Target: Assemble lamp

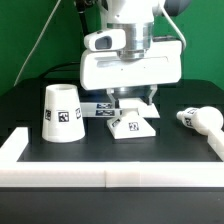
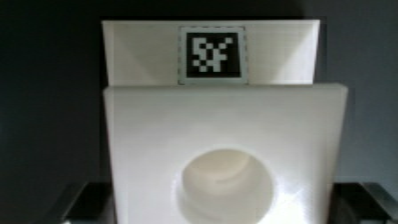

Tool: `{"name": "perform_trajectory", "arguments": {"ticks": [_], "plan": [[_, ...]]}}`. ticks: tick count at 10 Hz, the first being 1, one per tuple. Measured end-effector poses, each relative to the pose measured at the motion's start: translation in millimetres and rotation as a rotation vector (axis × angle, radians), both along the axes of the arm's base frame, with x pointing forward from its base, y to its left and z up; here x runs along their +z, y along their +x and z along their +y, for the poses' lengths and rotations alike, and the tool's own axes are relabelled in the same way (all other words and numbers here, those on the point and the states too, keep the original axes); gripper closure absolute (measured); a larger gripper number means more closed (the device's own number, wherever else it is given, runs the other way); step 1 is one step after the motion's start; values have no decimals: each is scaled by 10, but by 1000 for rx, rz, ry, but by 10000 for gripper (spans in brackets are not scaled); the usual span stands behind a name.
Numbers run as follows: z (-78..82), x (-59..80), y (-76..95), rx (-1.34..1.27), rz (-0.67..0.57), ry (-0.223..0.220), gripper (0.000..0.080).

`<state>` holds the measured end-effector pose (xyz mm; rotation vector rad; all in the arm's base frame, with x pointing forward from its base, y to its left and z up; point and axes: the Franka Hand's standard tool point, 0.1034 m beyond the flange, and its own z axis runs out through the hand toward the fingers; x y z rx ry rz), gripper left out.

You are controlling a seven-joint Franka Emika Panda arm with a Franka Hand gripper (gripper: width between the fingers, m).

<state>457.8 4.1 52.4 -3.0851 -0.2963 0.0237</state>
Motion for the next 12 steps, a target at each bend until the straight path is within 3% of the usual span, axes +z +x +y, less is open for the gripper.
{"name": "perform_trajectory", "arguments": {"ticks": [7,12], "plan": [[390,3,895,-109,-44,27,262],[850,-11,1390,-252,-93,51,262]]}}
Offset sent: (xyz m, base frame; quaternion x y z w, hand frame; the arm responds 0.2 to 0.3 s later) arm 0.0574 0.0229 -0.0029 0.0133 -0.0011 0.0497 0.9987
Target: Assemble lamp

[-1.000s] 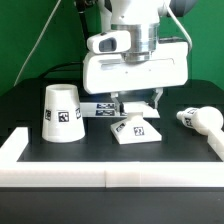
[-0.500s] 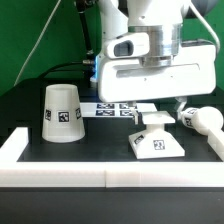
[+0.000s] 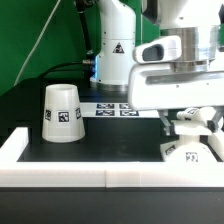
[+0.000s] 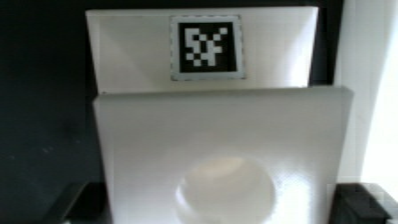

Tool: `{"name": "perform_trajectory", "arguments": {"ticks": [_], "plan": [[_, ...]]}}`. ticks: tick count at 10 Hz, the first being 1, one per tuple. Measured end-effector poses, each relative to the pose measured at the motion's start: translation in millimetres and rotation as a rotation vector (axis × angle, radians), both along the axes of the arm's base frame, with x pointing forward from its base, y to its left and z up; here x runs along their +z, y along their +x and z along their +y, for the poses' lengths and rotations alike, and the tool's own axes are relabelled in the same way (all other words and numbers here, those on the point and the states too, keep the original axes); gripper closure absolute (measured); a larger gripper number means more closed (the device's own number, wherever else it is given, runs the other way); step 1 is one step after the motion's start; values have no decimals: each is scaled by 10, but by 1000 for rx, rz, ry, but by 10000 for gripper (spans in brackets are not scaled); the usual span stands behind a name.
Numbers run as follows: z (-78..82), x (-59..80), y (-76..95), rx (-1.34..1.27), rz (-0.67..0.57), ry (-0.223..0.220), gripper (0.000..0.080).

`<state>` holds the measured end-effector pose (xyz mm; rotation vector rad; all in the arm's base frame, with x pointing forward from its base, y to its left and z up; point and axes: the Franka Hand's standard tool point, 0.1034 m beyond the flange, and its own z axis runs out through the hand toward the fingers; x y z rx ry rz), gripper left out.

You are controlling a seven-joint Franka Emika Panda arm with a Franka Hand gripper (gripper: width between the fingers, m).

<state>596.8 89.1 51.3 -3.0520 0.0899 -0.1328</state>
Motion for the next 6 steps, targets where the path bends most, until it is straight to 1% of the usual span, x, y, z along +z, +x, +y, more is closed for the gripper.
{"name": "perform_trajectory", "arguments": {"ticks": [2,4,5,6], "plan": [[88,4,109,11,-11,3,262],[130,7,197,72,-12,-8,262],[127,14,198,102,11,-18,262],[126,12,201,94,8,-14,262]]}}
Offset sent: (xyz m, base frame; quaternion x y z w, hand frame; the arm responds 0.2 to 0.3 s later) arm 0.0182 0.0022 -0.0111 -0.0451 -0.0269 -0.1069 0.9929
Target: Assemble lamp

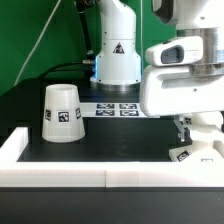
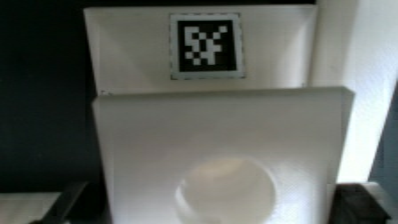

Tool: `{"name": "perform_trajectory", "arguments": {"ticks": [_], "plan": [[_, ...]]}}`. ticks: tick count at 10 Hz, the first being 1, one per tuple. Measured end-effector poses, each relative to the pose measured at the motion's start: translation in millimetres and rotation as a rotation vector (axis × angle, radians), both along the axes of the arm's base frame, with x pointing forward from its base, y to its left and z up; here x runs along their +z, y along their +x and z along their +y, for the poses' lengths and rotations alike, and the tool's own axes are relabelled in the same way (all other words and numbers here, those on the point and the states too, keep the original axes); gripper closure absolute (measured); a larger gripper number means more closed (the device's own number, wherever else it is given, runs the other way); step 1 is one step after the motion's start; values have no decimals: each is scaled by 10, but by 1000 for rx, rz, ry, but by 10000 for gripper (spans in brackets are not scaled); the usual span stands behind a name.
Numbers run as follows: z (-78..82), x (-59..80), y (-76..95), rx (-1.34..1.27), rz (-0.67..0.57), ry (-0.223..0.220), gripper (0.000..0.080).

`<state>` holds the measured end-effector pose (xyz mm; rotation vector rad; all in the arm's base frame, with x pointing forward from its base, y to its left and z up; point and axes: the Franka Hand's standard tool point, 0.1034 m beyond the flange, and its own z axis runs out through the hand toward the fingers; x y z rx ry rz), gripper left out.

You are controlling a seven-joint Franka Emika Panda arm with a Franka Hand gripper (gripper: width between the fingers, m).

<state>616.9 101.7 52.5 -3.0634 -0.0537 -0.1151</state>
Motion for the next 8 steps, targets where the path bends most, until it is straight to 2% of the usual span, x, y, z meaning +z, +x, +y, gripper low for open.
{"name": "perform_trajectory", "arguments": {"ticks": [1,2,3,4,8], "plan": [[2,-4,-4,0,1,0,262],[2,-4,-4,0,1,0,172],[2,-4,-4,0,1,0,122],[3,5,-17,5,-1,0,106],[-23,217,-561,41,22,-13,100]]}}
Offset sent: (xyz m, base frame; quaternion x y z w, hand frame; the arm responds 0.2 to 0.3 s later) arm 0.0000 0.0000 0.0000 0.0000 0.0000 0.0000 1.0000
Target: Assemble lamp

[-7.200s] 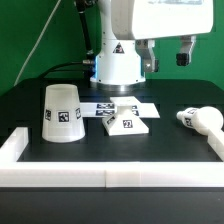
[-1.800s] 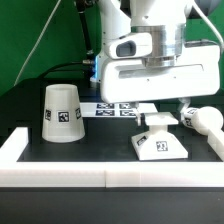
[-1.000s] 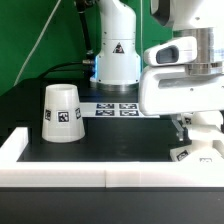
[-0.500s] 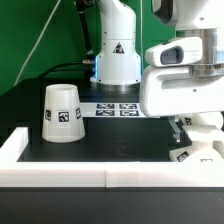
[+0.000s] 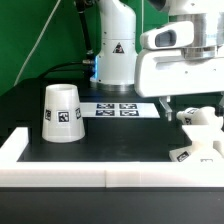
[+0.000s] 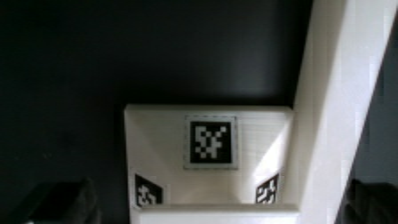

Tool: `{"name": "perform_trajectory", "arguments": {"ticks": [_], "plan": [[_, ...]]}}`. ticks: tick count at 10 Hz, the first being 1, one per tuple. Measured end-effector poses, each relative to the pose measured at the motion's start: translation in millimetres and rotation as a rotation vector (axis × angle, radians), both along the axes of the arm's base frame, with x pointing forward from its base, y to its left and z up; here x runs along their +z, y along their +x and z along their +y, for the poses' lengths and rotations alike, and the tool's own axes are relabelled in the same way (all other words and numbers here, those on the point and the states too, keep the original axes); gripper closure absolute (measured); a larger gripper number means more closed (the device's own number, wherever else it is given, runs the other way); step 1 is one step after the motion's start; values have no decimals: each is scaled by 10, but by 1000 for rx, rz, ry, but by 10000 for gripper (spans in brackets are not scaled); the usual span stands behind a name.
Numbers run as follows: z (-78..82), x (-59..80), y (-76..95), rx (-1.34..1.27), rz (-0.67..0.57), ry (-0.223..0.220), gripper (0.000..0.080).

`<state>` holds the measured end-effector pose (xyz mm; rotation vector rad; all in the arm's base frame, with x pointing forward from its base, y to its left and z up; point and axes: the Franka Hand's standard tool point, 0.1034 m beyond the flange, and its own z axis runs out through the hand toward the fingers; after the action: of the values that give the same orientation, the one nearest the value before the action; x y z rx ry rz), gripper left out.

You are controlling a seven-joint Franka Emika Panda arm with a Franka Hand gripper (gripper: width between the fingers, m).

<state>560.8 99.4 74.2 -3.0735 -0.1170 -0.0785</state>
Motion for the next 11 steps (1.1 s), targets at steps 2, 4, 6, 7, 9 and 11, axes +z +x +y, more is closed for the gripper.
{"name": "perform_trajectory", "arguments": {"ticks": [2,4,6,7,9,11], "plan": [[120,111,-308,26,-2,-3,100],[354,175,-442,211,-36,-26,100],[405,181,-451,226,-37,-13,100],[403,172,-454,228,-35,-13,100],[409,156,-440,288,-58,-21,100],[509,65,-527,455,-105,-39,100]]}}
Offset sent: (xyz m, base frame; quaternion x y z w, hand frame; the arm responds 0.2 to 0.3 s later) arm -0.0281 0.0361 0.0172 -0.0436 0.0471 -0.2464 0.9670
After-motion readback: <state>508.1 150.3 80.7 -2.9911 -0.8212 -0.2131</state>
